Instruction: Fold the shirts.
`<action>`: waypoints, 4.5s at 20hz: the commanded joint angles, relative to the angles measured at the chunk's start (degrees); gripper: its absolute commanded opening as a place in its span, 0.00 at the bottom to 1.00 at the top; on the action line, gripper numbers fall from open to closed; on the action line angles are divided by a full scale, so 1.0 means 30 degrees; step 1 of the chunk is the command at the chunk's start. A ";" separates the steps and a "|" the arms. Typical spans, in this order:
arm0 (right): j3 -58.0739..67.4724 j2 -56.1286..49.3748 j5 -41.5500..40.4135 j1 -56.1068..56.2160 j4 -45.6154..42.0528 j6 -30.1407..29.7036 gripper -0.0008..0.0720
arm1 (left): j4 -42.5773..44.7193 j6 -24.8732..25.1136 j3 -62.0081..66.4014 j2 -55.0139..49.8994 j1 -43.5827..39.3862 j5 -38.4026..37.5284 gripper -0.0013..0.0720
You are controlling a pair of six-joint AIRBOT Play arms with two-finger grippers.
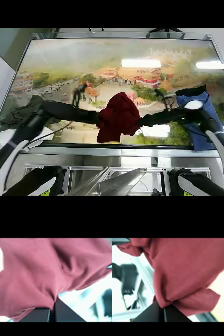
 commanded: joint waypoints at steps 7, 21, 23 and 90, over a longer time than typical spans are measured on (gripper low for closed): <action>0.8757 1.2167 0.0947 -0.3803 -0.0656 0.2535 0.04 | 0.1137 -0.2543 0.8029 0.9887 0.1566 0.0838 0.04; 0.6215 -0.0860 -0.5974 -0.0714 -0.3534 -0.1151 0.04 | 0.5304 0.0080 0.8495 -0.4335 0.2557 0.2375 0.04; 0.6222 -0.4503 -0.6943 -0.0619 -0.3534 -0.1144 0.04 | 0.4218 0.1472 0.8670 -0.7810 0.3606 0.1785 0.04; 1.0841 -0.0044 -0.4765 -0.6557 -0.2259 0.3446 0.04 | -0.0590 0.5180 1.3879 -0.4437 1.0987 0.4721 0.04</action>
